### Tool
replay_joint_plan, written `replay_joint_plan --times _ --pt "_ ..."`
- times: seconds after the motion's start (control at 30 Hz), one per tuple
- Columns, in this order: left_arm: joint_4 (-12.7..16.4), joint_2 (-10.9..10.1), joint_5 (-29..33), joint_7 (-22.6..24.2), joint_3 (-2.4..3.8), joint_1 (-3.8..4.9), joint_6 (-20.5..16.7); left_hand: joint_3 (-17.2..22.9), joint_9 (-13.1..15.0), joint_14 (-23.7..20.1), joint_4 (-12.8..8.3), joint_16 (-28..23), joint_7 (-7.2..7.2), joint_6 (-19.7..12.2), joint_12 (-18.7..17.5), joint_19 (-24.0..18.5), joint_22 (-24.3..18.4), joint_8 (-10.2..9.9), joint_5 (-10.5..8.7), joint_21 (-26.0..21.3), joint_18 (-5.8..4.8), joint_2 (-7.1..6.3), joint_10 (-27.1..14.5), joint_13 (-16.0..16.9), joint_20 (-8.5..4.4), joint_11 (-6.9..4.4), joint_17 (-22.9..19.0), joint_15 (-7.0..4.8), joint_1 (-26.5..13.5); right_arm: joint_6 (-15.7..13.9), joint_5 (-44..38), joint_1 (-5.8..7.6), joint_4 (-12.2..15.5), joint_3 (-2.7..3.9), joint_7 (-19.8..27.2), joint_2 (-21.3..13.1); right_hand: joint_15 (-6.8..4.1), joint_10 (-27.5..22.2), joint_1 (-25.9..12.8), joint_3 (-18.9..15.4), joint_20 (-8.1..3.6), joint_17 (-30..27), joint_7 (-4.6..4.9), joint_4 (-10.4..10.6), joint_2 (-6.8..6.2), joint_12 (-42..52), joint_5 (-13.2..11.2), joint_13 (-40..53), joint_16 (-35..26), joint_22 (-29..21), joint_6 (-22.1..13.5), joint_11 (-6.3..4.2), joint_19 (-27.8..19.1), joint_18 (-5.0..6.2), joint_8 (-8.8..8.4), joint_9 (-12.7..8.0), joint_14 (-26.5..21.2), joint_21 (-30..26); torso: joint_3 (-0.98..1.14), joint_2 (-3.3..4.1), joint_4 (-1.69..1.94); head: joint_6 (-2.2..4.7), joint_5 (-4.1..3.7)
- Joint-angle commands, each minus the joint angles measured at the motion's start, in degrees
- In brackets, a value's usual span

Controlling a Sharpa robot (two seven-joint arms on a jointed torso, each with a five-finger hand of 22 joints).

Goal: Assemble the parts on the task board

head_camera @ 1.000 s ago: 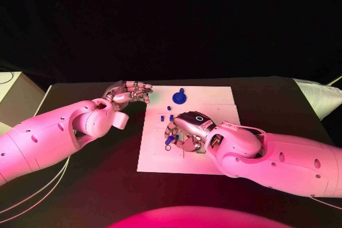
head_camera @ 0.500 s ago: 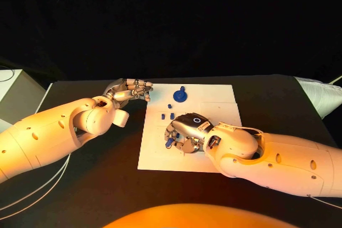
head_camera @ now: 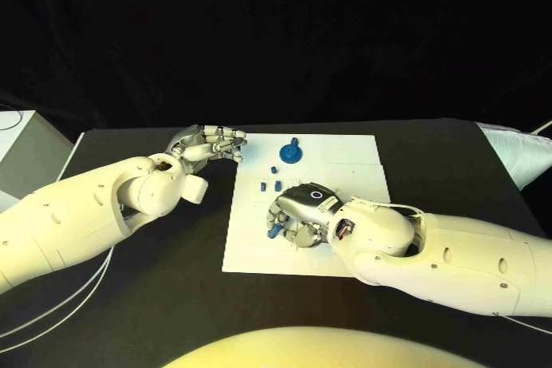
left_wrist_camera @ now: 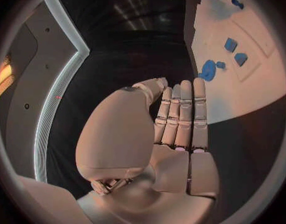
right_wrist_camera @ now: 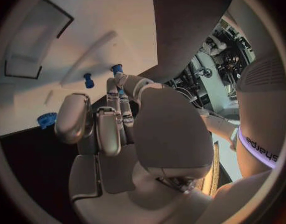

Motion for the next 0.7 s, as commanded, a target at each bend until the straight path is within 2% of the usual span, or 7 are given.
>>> replay_joint_plan --times 0.03,0.5,0.6,0.63,0.7 --pt "0.2 0.0 0.2 0.3 0.05 0.0 0.7 -0.3 0.0 0.3 -0.1 -0.4 0.27 0.3 -0.4 0.5 0.1 -0.3 0.31 -0.3 0.2 0.3 0.4 0.1 0.0 -0.05 0.1 0.0 0.3 1.4 -1.7 -0.16 -0.3 -0.07 -0.4 0.2 -0.36 1.2 -0.1 0.2 -0.35 0.1 0.09 0.0 0.48 0.1 0.4 0.0 0.3 0.1 0.5 -0.72 1.4 -1.01 0.17 2.4 2.8 0.0 -0.01 -0.01 0.04 -0.05 0.02" --pt "0.3 -0.1 0.2 0.2 0.05 0.0 0.7 -0.3 0.0 0.3 -0.1 -0.4 0.27 0.3 -0.4 0.5 0.1 -0.3 0.31 -0.3 0.2 0.3 0.4 0.1 0.0 -0.05 0.1 0.0 0.3 2.1 -4.0 -0.8 -1.2 -0.18 -0.5 1.5 -0.32 1.3 -0.4 0.3 -0.33 0.0 0.13 -0.2 0.39 -0.1 0.3 0.2 0.3 0.1 0.4 -0.68 1.4 -1.01 0.26 2.6 2.8 0.0 -0.05 -0.01 0.06 -0.17 0.09" --pt "0.3 -0.1 0.2 0.2 0.05 0.0 0.7 -0.3 0.0 0.3 -0.1 -0.4 0.27 0.3 -0.4 0.5 0.1 -0.3 0.31 -0.3 0.2 0.3 0.4 0.1 0.0 -0.05 0.1 0.0 0.3 2.2 -3.5 -0.9 -1.2 -0.23 0.1 1.7 -0.26 1.2 -1.1 0.1 -0.29 -0.4 0.18 -0.4 -0.12 -0.4 0.3 0.3 0.1 -0.1 0.3 -0.63 1.3 -0.95 0.36 2.9 2.7 -0.4 -0.05 -0.04 0.05 -0.2 0.11" --pt "0.3 -0.1 0.2 0.2 0.05 0.0 0.7 -0.3 0.0 0.3 -0.1 -0.4 0.27 0.3 -0.4 0.5 0.1 -0.3 0.31 -0.3 0.2 0.3 0.4 0.1 0.0 -0.05 0.1 0.0 0.3 2.1 -3.1 -0.93 -1.1 -0.25 0.5 1.7 0.08 0.0 -2.3 -0.4 -0.13 -0.4 0.47 -0.3 -1.11 -1.4 1.0 0.2 0.1 0.0 -1.0 -0.23 1.2 -1.0 -0.29 2.8 2.7 -0.4 -0.06 -0.05 0.04 -0.21 0.13" --pt "0.3 -0.1 0.2 0.2 0.05 0.0 0.7 -0.3 0.0 0.3 -0.1 -0.4 0.27 0.3 -0.4 0.5 0.1 -0.3 0.31 -0.3 0.2 0.3 0.4 0.1 0.0 -0.05 0.1 0.0 0.3 2.0 -2.7 -0.96 -1.0 -0.27 0.9 1.8 0.32 -0.4 -3.6 -1.0 0.08 -0.4 0.62 0.1 -2.11 -2.0 1.8 0.1 0.1 0.0 -1.7 0.08 1.2 -1.01 -0.76 2.7 2.6 -0.5 -0.05 -0.05 0.01 -0.19 0.14"
